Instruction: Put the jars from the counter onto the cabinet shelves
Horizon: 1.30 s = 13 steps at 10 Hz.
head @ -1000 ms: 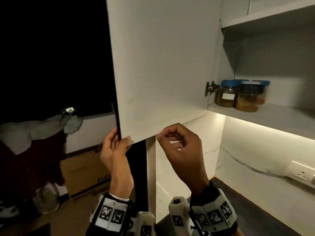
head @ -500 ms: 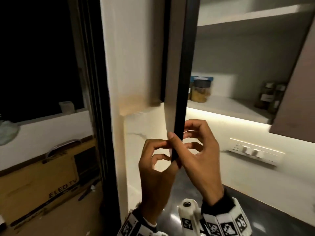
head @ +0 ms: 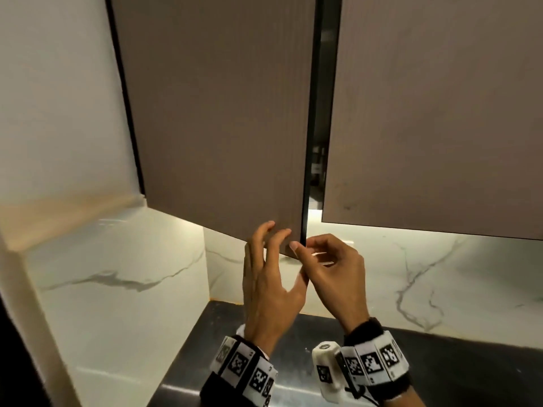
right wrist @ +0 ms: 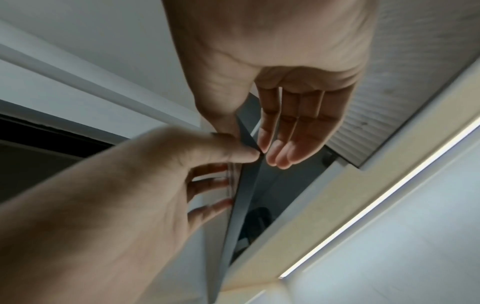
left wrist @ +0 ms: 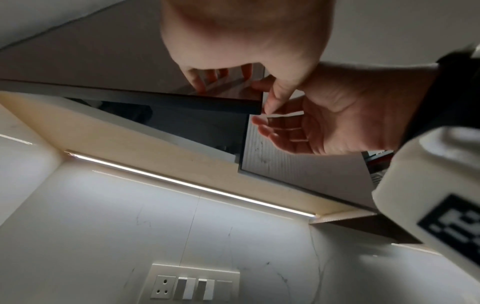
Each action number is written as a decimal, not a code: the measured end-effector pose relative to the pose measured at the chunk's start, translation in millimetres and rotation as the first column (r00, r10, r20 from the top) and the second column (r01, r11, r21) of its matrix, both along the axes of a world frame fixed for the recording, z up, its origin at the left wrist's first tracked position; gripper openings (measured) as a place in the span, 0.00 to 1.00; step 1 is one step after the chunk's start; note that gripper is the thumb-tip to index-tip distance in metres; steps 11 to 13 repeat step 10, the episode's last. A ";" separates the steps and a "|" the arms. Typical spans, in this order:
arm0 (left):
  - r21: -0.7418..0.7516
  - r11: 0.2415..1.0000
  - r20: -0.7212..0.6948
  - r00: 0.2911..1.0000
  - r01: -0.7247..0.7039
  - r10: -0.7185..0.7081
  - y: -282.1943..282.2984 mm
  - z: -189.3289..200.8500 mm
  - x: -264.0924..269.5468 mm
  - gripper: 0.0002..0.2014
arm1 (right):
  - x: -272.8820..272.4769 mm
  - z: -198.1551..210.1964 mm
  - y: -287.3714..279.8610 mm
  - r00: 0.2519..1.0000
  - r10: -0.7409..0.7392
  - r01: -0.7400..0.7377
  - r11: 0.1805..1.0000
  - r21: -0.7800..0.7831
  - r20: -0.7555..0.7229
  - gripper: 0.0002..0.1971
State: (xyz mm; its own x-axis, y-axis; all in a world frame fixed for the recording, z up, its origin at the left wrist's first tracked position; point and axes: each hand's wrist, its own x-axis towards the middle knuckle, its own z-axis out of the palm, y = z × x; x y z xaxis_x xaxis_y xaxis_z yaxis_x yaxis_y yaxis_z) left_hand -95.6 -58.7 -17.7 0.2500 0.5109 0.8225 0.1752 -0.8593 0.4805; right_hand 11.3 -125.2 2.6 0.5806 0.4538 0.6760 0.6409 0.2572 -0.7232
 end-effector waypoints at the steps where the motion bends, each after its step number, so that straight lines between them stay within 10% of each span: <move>1: 0.074 0.997 -0.174 0.984 -0.035 0.047 21.0 -10.7 22.6 0.45 | 26.9 -11.9 20.0 0.995 -0.092 0.091 0.994 -0.057 -0.022 0.23; 5: 0.111 0.988 -0.509 0.848 -0.107 0.149 68.2 -19.5 74.7 0.50 | 87.8 -27.2 84.5 0.983 -0.153 0.143 0.984 -0.105 -0.100 0.21; 13: -0.006 0.999 -0.427 0.903 -0.047 0.040 66.2 -28.6 83.8 0.45 | 81.2 9.2 24.7 0.966 0.109 -0.089 0.992 0.091 -0.236 0.14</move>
